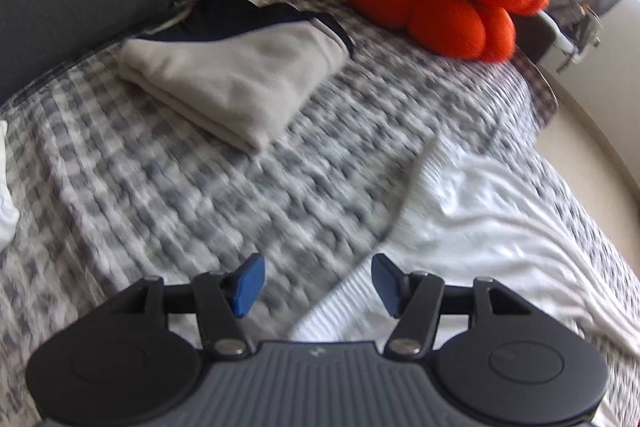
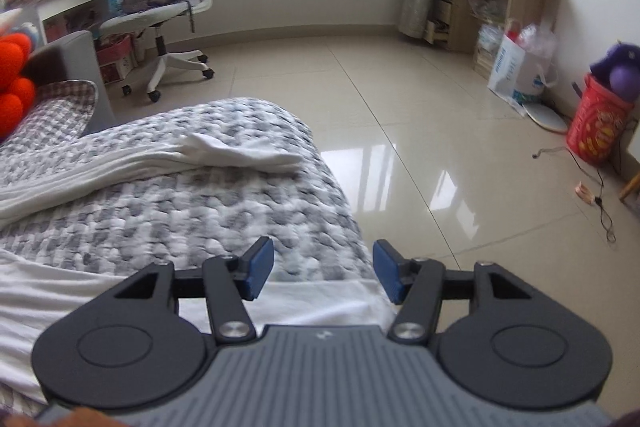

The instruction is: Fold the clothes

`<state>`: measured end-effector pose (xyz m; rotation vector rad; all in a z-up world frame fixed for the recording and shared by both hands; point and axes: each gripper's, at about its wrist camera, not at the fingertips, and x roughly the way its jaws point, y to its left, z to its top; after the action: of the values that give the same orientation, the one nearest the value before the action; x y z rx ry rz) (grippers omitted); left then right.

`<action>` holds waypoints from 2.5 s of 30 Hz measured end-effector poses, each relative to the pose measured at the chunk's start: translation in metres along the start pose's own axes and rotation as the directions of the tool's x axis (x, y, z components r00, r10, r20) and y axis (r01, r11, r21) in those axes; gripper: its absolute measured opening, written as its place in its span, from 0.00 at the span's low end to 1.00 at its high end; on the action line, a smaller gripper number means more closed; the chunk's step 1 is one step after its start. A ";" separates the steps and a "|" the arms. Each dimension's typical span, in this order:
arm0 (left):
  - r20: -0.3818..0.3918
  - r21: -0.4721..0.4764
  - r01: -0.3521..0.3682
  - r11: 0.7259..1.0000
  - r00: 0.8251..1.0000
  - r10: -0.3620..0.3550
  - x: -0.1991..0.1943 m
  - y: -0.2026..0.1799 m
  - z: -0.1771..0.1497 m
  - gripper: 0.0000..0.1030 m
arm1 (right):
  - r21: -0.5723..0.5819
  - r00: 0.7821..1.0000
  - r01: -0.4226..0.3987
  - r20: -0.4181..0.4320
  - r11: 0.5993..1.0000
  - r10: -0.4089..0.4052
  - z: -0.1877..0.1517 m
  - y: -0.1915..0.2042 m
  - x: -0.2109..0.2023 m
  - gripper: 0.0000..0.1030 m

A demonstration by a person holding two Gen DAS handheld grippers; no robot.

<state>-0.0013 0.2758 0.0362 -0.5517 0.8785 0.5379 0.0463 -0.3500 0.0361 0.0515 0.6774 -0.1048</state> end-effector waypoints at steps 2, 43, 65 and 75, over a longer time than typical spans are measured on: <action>0.022 -0.026 0.024 0.999 0.999 -0.023 0.004 0.002 0.007 0.63 | -0.017 0.999 -0.037 0.017 0.999 0.038 0.004 0.013 -0.002 0.57; 0.184 0.043 0.057 0.997 0.981 -0.064 0.053 -0.085 0.054 0.11 | -0.369 0.962 -0.252 0.008 0.895 0.274 0.029 0.178 0.031 0.59; 0.233 -0.089 0.135 0.987 0.966 -0.111 0.041 -0.031 0.062 0.71 | -0.395 0.975 -0.172 0.062 0.902 0.213 0.023 0.194 0.030 0.59; -0.038 -0.315 0.108 0.943 0.991 -0.127 -0.007 0.022 0.007 0.69 | -0.495 0.945 -0.279 0.010 0.823 0.327 0.022 0.249 0.035 0.60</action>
<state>-0.0146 0.2954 0.0406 -0.9071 0.8140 0.5575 0.1149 -0.1069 0.0344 -0.3330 0.5761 0.3748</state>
